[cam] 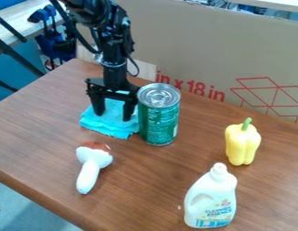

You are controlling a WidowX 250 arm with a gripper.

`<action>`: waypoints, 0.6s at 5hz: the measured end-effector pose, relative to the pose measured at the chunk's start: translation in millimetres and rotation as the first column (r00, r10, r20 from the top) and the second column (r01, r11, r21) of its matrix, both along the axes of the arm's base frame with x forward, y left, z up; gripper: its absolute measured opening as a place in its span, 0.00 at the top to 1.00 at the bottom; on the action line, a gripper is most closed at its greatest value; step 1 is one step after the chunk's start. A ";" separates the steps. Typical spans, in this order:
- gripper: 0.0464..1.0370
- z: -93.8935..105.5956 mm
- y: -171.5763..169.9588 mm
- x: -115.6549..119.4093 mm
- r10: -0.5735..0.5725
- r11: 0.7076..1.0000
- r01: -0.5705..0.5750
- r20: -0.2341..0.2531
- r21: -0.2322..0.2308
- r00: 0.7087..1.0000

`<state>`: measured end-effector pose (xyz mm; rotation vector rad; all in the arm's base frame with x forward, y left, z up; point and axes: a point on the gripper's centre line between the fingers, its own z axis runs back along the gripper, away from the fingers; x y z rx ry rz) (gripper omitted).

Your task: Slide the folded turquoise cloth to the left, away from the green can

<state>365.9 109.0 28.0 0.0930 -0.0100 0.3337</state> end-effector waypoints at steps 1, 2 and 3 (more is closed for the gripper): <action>0.04 5.6 31.5 -27.0 0.092 0.993 -0.085 -0.082 0.085 0.992; 0.04 8.6 80.4 -54.2 0.225 0.969 -0.208 -0.121 0.133 0.967; 0.04 6.7 100.9 -60.1 0.256 0.959 -0.234 -0.137 0.160 0.957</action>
